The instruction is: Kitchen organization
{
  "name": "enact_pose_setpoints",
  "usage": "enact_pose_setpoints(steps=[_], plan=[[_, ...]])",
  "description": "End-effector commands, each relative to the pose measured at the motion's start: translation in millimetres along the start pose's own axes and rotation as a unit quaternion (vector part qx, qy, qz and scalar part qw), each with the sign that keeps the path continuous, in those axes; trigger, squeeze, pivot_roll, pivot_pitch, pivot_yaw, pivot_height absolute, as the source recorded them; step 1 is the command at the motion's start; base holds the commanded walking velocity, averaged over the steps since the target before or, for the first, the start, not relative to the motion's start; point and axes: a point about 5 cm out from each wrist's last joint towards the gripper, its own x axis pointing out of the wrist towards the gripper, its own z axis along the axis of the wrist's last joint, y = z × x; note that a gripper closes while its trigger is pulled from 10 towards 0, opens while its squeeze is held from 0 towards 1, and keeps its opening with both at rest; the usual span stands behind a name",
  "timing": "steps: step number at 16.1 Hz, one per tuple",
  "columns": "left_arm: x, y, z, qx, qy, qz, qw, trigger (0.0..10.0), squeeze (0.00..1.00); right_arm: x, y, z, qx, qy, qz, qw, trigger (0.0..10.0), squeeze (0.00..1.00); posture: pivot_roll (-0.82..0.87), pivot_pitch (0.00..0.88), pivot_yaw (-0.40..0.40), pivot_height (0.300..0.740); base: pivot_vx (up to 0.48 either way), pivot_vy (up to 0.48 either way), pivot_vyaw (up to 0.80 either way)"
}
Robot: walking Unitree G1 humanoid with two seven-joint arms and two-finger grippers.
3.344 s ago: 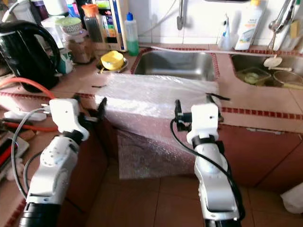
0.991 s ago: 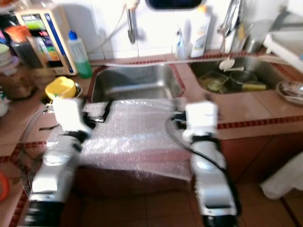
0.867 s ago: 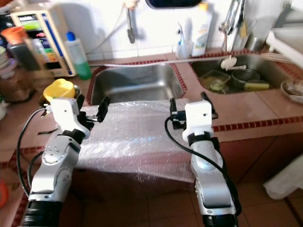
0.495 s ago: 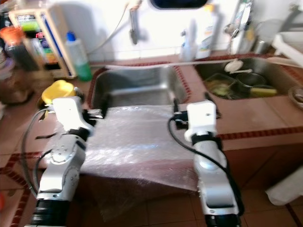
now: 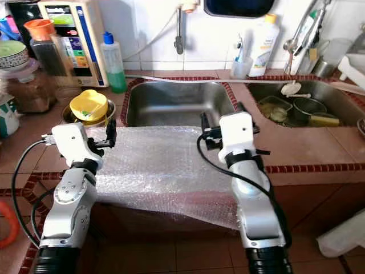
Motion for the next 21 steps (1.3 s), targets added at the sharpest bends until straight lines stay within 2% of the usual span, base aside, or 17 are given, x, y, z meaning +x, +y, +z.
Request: enact_pose_setpoints(steps=[1,4,7,9,10,12,13,14,16,17,18,20,21], plan=[[-0.4,-3.7,0.6,0.005,0.001,-0.011,1.0,10.0,0.0,2.9,2.1,2.1,0.007,-0.002,0.003,1.0,10.0,0.0,0.0,0.009,-0.009,0.74,0.0,0.0,0.0],[0.8,-15.0,4.1,0.01,-0.002,-0.038,0.999,10.0,0.0,-0.3,0.6,1.3,0.008,-0.002,-0.007,1.0,10.0,0.0,-0.03,0.016,0.039,0.74,0.0,0.0,0.0],[12.6,-23.3,5.1,0.017,0.0,-0.072,0.997,10.0,0.0,0.2,-1.9,-0.4,0.012,-0.003,-0.041,0.999,10.0,0.0,-0.03,0.029,0.067,0.74,0.0,0.0,0.0],[17.7,-17.7,8.9,0.024,-0.004,-0.06,0.998,10.0,0.0,7.9,1.4,3.0,0.011,-0.008,-0.037,0.999,10.0,0.0,-0.01,0.0,0.037,0.74,0.0,0.0,0.0],[18.5,-13.3,6.6,0.033,-0.002,-0.051,0.998,10.0,0.0,11.3,4.3,2.1,-0.004,-0.007,-0.03,1.0,10.0,0.0,-0.02,0.0,0.016,0.74,0.0,0.0,0.0],[17.7,-6.1,-0.4,0.029,0.009,-0.031,0.999,10.0,0.0,16.7,7.3,-10.2,0.011,0.025,-0.033,0.999,10.0,0.0,-0.05,0.0,0.008,0.74,0.0,0.0,0.0],[18.1,-9.4,0.0,0.029,0.002,-0.039,0.999,10.0,0.0,18.8,9.2,-8.8,-0.001,0.02,-0.022,1.0,10.0,0.0,-0.03,0.0,-0.006,0.74,0.0,0.0,0.0],[19.4,-16.9,-0.5,0.054,-0.013,-0.063,0.996,10.0,0.0,19.7,10.1,-12.9,-0.001,0.018,-0.018,1.0,10.0,0.0,-0.01,0.0,-0.005,0.74,0.0,0.0,0.0],[19.5,-13.8,-4.6,0.033,0.0,-0.04,0.999,10.0,0.0,19.8,10.7,-18.1,-0.002,0.019,-0.017,1.0,10.0,0.0,0.0,0.0,0.019,0.74,0.0,0.0,0.0],[15.9,-13.6,-8.6,0.029,0.004,-0.036,0.999,10.0,0.0,19.2,7.0,-19.1,-0.004,0.016,-0.023,1.0,10.0,0.0,0.0,0.0,0.024,0.74,0.0,0.0,0.0],[7.6,-11.8,-21.7,0.024,0.024,-0.032,0.999,10.0,0.0,17.5,-1.5,-22.3,-0.006,0.019,-0.042,0.999,10.0,0.0,-0.01,0.0,0.038,0.74,0.0,0.0,0.0],[7.7,-11.5,-27.2,0.022,0.036,-0.029,0.999,10.0,0.0,16.1,-4.9,-28.1,0.0,0.029,-0.049,0.998,10.0,0.0,0.0,0.0,0.024,0.74,0.0,0.0,0.0],[10.5,-10.7,-23.5,0.039,0.024,-0.038,0.998,10.0,0.0,16.5,-4.6,-25.5,-0.007,0.024,-0.05,0.998,10.0,0.0,-0.01,0.0,0.027,0.74,0.0,0.0,0.0]])
